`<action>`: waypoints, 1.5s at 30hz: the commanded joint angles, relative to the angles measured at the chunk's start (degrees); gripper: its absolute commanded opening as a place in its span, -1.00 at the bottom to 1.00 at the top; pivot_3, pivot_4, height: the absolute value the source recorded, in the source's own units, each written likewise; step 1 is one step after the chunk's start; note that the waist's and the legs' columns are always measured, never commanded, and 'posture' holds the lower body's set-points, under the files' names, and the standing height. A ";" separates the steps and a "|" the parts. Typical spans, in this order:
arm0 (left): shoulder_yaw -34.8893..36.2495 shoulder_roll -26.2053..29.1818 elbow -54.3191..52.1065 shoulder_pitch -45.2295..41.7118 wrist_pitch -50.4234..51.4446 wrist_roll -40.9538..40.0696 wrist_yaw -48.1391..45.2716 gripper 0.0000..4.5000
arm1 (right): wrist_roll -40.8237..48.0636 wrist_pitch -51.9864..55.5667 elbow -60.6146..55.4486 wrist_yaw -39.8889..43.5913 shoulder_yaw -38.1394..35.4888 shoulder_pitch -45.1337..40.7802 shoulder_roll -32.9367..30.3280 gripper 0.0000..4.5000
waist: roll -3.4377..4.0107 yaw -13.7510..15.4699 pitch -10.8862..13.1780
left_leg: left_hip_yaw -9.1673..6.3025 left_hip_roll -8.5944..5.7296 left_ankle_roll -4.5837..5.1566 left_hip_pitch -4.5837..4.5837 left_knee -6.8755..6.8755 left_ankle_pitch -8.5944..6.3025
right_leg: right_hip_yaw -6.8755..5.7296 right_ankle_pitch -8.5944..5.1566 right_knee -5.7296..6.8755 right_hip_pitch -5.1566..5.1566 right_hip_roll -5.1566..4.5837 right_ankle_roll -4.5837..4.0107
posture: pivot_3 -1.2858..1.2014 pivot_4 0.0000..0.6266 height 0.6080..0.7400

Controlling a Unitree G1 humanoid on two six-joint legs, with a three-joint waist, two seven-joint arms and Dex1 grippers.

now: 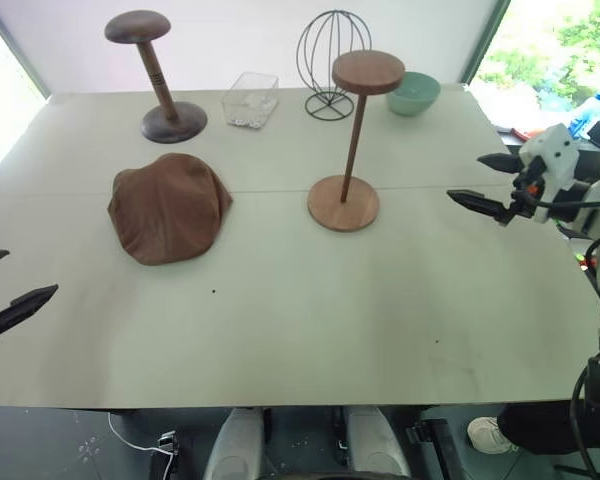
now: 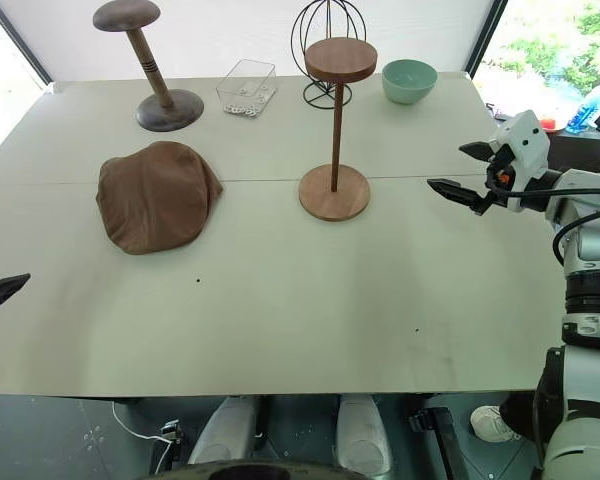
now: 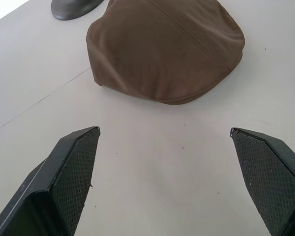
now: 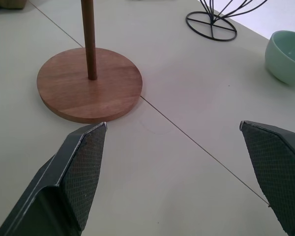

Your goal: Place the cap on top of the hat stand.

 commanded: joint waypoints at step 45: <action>-50.50 -6.75 12.66 -24.42 -29.93 48.59 37.99 0.98 | 15.23 12.76 -53.14 6.23 -1.55 7.43 -8.31 0.98 | -0.04 0.48 0.02 | 0.58 0.56 0.00 0.10 0.14 0.00 | 0.25 0.37 0.09 -0.05 0.39 0.11 | 0.03 -0.52 1.00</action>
